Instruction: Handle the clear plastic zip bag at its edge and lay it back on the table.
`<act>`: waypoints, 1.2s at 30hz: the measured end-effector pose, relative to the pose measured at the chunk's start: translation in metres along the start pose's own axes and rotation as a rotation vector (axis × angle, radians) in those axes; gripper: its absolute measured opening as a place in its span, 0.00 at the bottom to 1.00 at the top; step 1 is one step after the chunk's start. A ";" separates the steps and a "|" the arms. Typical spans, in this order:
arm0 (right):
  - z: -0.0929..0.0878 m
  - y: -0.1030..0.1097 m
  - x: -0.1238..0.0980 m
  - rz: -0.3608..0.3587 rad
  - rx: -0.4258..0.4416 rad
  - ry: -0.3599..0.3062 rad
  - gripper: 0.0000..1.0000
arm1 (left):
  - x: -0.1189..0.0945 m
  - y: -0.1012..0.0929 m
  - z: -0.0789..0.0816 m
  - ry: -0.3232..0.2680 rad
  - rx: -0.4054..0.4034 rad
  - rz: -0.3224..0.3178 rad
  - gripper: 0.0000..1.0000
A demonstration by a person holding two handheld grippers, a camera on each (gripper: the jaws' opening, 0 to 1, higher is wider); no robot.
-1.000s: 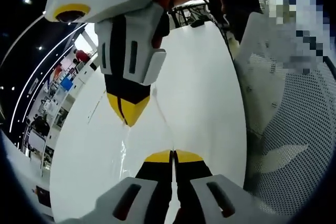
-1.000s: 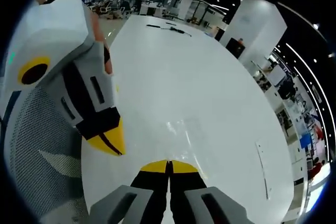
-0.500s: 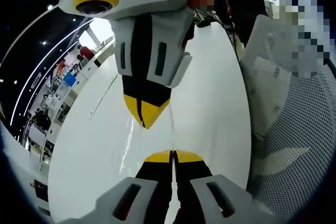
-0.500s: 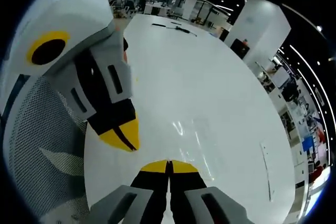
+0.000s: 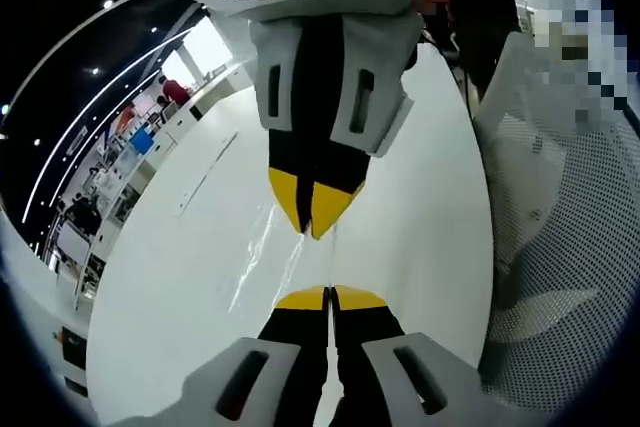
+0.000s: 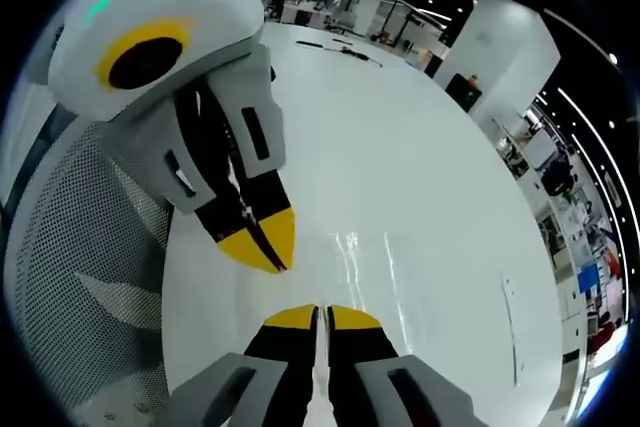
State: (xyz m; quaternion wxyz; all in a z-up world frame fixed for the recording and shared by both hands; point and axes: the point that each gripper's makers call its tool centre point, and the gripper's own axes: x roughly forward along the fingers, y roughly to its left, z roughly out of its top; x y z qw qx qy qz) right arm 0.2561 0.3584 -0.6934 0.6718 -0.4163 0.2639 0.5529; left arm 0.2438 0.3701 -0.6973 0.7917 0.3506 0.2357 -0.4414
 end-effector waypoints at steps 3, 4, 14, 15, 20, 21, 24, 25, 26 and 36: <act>-0.001 0.001 0.002 0.002 -0.003 0.003 0.01 | 0.001 0.000 0.000 0.006 0.011 0.001 0.00; -0.002 0.002 0.002 0.005 -0.002 0.004 0.01 | 0.002 0.000 0.000 0.008 0.013 0.001 0.00; -0.001 0.007 0.003 0.022 -0.019 0.004 0.03 | 0.005 0.003 -0.005 0.019 0.005 0.017 0.00; -0.002 0.008 0.003 0.022 -0.019 0.005 0.03 | 0.006 0.003 -0.006 0.021 0.002 0.018 0.00; -0.003 0.009 0.003 0.022 -0.021 0.006 0.03 | 0.007 0.002 -0.008 0.026 0.001 0.017 0.00; -0.003 0.009 0.003 0.024 -0.018 0.005 0.04 | 0.008 0.002 -0.009 0.028 0.008 0.018 0.00; -0.005 0.009 0.003 0.022 -0.022 0.007 0.04 | 0.009 0.001 -0.010 0.032 0.010 0.018 0.00; -0.005 0.009 0.003 0.024 -0.020 0.008 0.04 | 0.009 0.001 -0.011 0.033 0.016 0.024 0.00; -0.005 0.009 0.003 0.023 -0.013 0.009 0.05 | 0.010 0.000 -0.012 0.035 0.019 0.025 0.00; -0.009 0.014 0.005 0.028 -0.009 0.024 0.06 | 0.017 -0.003 -0.022 0.053 0.051 0.030 0.00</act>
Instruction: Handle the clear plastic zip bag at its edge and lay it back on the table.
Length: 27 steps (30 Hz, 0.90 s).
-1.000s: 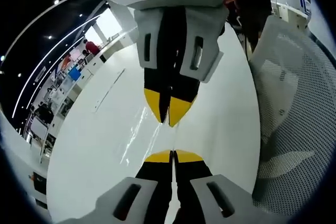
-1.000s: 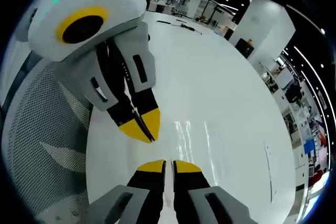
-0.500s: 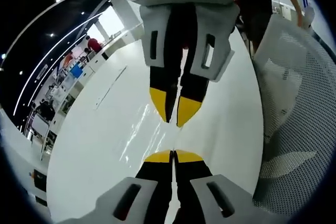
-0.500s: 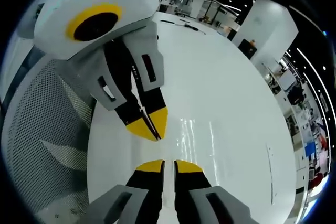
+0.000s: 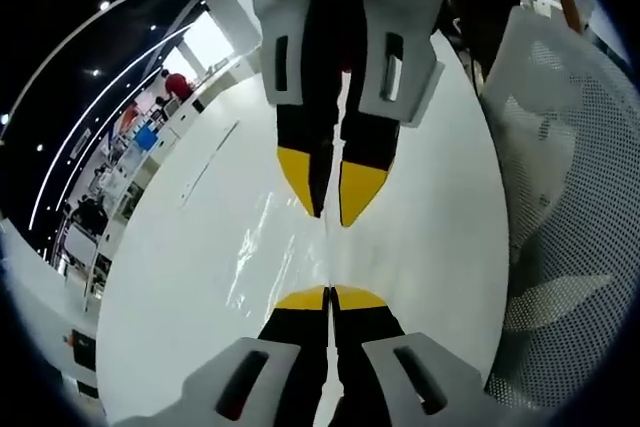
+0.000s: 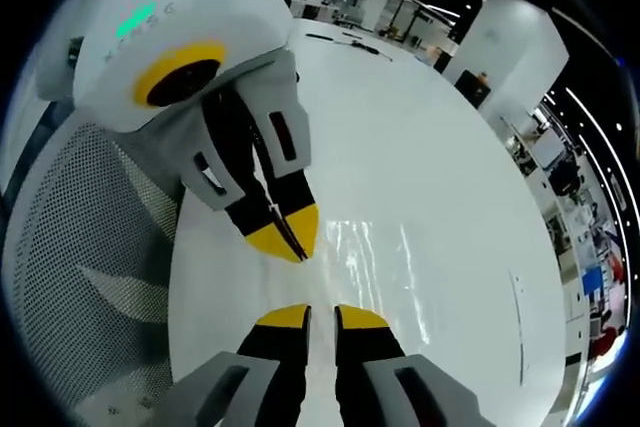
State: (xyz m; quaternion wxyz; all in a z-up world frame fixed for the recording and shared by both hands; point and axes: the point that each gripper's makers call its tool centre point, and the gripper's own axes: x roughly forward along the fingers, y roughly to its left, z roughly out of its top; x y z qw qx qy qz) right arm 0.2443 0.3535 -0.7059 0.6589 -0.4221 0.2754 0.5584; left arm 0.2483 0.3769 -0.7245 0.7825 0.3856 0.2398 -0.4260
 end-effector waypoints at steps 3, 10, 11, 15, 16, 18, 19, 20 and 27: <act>-0.004 0.003 0.001 0.002 0.007 0.008 0.06 | 0.001 -0.002 -0.001 0.000 -0.003 -0.002 0.00; -0.006 0.007 0.005 0.003 0.012 0.019 0.06 | 0.005 -0.003 -0.007 0.007 -0.010 0.006 0.00; -0.006 0.008 0.007 0.003 0.012 0.020 0.06 | 0.005 -0.004 -0.007 0.007 -0.015 0.008 0.00; -0.005 0.012 0.009 0.002 0.020 0.022 0.05 | 0.006 -0.007 -0.005 0.005 -0.016 0.004 0.00; -0.005 0.014 0.010 0.001 0.018 0.024 0.05 | 0.007 -0.008 -0.005 0.004 -0.014 0.003 0.00; -0.007 0.016 0.012 0.007 0.017 0.028 0.05 | 0.008 -0.010 -0.005 0.004 -0.013 -0.002 0.00; -0.009 0.015 0.013 0.008 0.017 0.030 0.05 | 0.008 -0.011 -0.004 0.004 -0.013 -0.003 0.00; -0.010 0.016 0.014 0.006 0.016 0.031 0.05 | 0.008 -0.012 -0.004 0.004 -0.009 -0.005 0.00; -0.014 0.017 0.018 0.003 0.020 0.028 0.05 | 0.004 -0.017 -0.004 0.011 -0.002 -0.018 0.00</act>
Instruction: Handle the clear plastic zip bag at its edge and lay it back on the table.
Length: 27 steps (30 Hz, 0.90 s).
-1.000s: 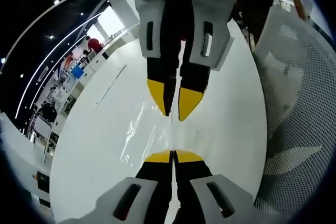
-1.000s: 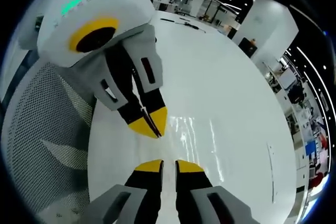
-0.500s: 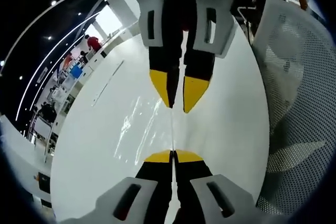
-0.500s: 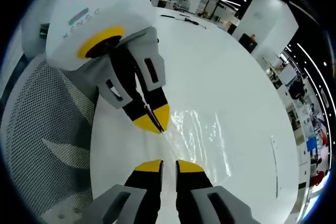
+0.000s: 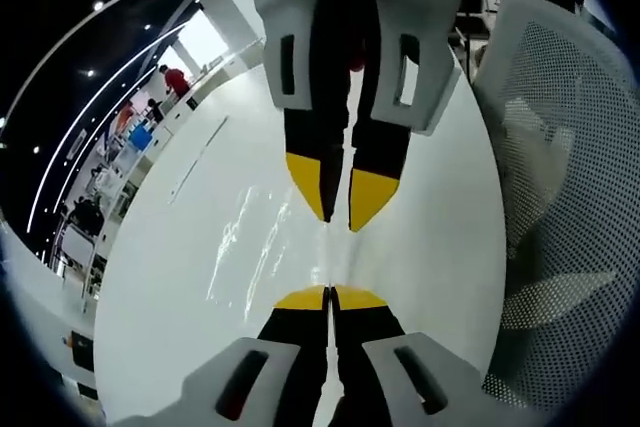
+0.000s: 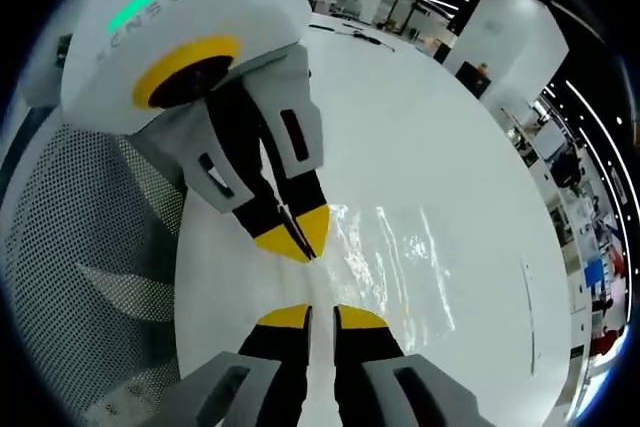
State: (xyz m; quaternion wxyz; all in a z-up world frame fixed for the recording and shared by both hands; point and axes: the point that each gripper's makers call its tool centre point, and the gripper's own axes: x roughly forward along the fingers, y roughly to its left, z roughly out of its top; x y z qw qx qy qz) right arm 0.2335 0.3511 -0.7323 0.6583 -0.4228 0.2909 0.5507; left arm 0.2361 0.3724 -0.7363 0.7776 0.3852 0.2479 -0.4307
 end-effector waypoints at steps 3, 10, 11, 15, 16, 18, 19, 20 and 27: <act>0.000 0.001 0.000 0.001 0.008 -0.002 0.04 | -0.002 -0.003 -0.001 0.009 -0.004 -0.013 0.00; -0.004 0.006 -0.002 0.008 0.029 0.003 0.04 | -0.008 -0.008 -0.002 0.010 -0.036 -0.030 0.03; -0.005 0.008 -0.002 0.010 0.033 0.003 0.04 | -0.008 -0.009 -0.003 0.011 -0.038 -0.032 0.04; -0.007 0.013 -0.002 0.015 0.053 0.001 0.04 | -0.013 -0.008 -0.004 -0.001 -0.073 -0.029 0.05; -0.008 0.014 -0.002 0.014 0.058 -0.001 0.04 | -0.014 -0.008 -0.005 -0.003 -0.077 -0.027 0.06; -0.010 0.018 -0.004 0.021 0.073 -0.010 0.04 | -0.016 -0.012 -0.005 -0.025 -0.146 -0.045 0.08; -0.012 0.020 -0.005 0.018 0.070 -0.011 0.04 | -0.019 -0.011 -0.007 -0.029 -0.165 -0.042 0.09; -0.012 0.022 -0.007 0.017 0.072 -0.010 0.05 | -0.019 -0.011 -0.011 -0.022 -0.178 -0.042 0.09; -0.013 0.023 -0.014 0.023 0.125 -0.070 0.07 | -0.031 0.002 -0.018 -0.051 -0.310 0.008 0.11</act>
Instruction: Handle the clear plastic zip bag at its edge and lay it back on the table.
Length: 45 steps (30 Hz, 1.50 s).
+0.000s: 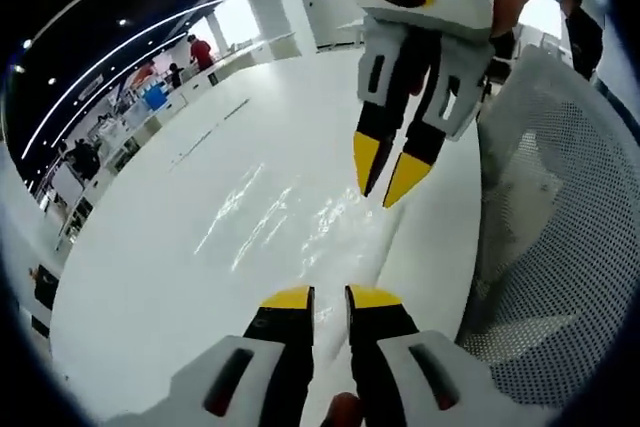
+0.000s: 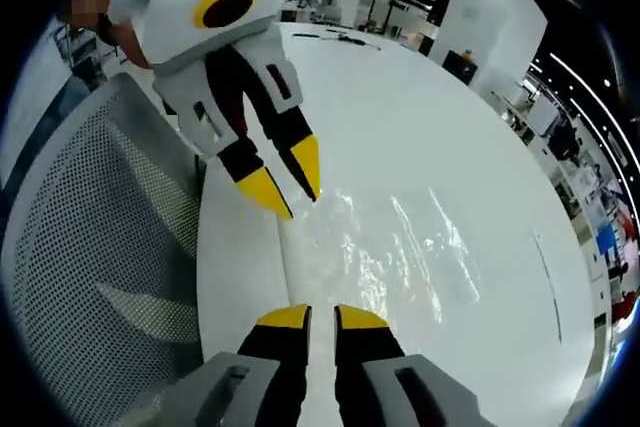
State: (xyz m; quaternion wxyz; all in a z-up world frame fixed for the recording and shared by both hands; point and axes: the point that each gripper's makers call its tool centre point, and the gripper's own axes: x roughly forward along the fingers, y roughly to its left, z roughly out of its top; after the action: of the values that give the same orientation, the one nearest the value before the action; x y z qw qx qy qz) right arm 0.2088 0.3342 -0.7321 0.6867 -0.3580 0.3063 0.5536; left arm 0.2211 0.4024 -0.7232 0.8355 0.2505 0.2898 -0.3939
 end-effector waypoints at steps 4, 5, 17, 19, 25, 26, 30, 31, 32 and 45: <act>0.002 -0.005 -0.003 -0.008 0.069 -0.042 0.12 | -0.005 0.006 -0.001 -0.019 -0.069 0.020 0.15; 0.004 -0.006 -0.006 -0.012 0.101 -0.060 0.14 | -0.007 0.007 -0.001 -0.023 -0.081 0.021 0.16; -0.012 -0.008 -0.028 -0.027 0.263 -0.145 0.33 | -0.023 0.008 -0.009 -0.059 -0.227 0.023 0.29; -0.014 -0.008 -0.032 -0.033 0.286 -0.163 0.35 | -0.026 0.009 -0.008 -0.066 -0.245 0.028 0.32; -0.017 -0.012 -0.046 -0.074 0.386 -0.220 0.43 | -0.027 0.015 -0.010 -0.077 -0.265 0.042 0.36; -0.018 -0.013 -0.048 -0.081 0.399 -0.224 0.44 | -0.028 0.016 -0.009 -0.080 -0.271 0.044 0.38; -0.022 -0.020 -0.061 -0.124 0.454 -0.263 0.48 | -0.030 0.018 -0.010 -0.091 -0.298 0.055 0.40; -0.025 -0.021 -0.064 -0.127 0.467 -0.268 0.49 | -0.030 0.018 -0.012 -0.090 -0.301 0.059 0.40; -0.027 -0.022 -0.066 -0.136 0.475 -0.269 0.49 | -0.030 0.019 -0.013 -0.093 -0.309 0.063 0.40; -0.070 -0.010 -0.090 -0.213 0.608 -0.242 0.82 | -0.035 0.004 -0.021 -0.098 -0.392 0.037 0.59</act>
State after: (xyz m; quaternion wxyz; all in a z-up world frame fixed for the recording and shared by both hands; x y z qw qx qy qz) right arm 0.1988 0.2263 -0.6955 0.8472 -0.0986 0.3345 0.4008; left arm 0.1998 0.4363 -0.7138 0.8885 0.0692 0.3153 -0.3262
